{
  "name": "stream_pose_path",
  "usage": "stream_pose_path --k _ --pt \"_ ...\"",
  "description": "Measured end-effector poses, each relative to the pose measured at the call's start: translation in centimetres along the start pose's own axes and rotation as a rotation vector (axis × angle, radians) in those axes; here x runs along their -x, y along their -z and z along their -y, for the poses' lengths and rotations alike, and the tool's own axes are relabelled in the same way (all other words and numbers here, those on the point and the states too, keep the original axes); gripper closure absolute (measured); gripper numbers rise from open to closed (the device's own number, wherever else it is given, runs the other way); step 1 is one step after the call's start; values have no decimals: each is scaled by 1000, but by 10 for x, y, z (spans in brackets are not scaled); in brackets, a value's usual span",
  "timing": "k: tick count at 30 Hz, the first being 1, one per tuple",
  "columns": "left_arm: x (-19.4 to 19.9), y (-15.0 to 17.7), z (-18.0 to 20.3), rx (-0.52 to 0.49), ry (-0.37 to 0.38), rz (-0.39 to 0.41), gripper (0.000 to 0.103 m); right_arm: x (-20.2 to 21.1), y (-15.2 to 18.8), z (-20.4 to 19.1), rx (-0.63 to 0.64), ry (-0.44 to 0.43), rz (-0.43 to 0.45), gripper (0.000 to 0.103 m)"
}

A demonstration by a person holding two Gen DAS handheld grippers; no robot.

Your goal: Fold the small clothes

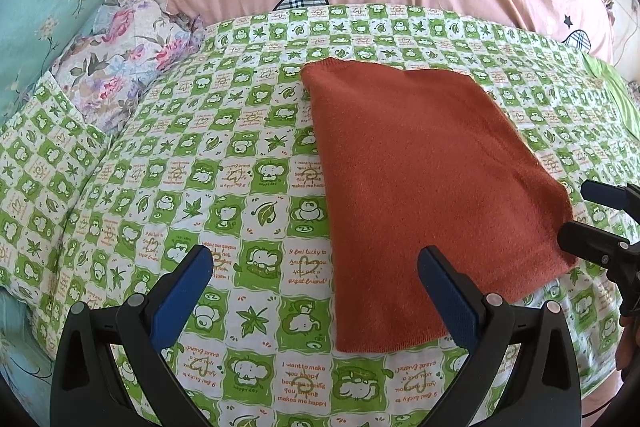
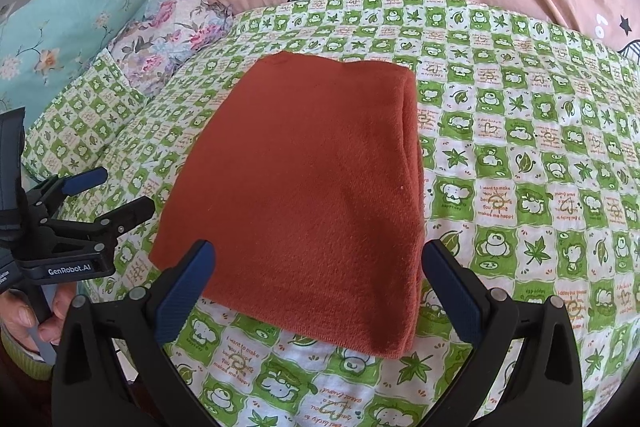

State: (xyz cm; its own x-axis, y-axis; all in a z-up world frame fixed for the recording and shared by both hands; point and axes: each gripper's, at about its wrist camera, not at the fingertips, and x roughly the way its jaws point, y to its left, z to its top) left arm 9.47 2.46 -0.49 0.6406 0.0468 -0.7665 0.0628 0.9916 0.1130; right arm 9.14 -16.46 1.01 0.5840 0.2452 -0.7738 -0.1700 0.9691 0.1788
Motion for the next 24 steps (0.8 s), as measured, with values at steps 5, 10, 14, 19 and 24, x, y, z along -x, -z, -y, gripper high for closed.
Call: stream_pose_path --k 5,10,14,19,24 --pt "-3 -2 1 -3 3 -5 1 -3 -3 1 10 -3 -8 0" --pt "-6 -4 3 -4 1 -10 1 -4 -3 -1 12 -2 -9 0" --pt "-9 -7 2 -1 -7 -11 1 -4 -7 -1 20 1 -7 0" --pt "-11 -11 2 -3 -8 -11 1 -4 -15 1 19 2 -2 0" --pt "-15 -17 3 -8 -17 -9 1 -9 -20 5 13 4 -8 0"
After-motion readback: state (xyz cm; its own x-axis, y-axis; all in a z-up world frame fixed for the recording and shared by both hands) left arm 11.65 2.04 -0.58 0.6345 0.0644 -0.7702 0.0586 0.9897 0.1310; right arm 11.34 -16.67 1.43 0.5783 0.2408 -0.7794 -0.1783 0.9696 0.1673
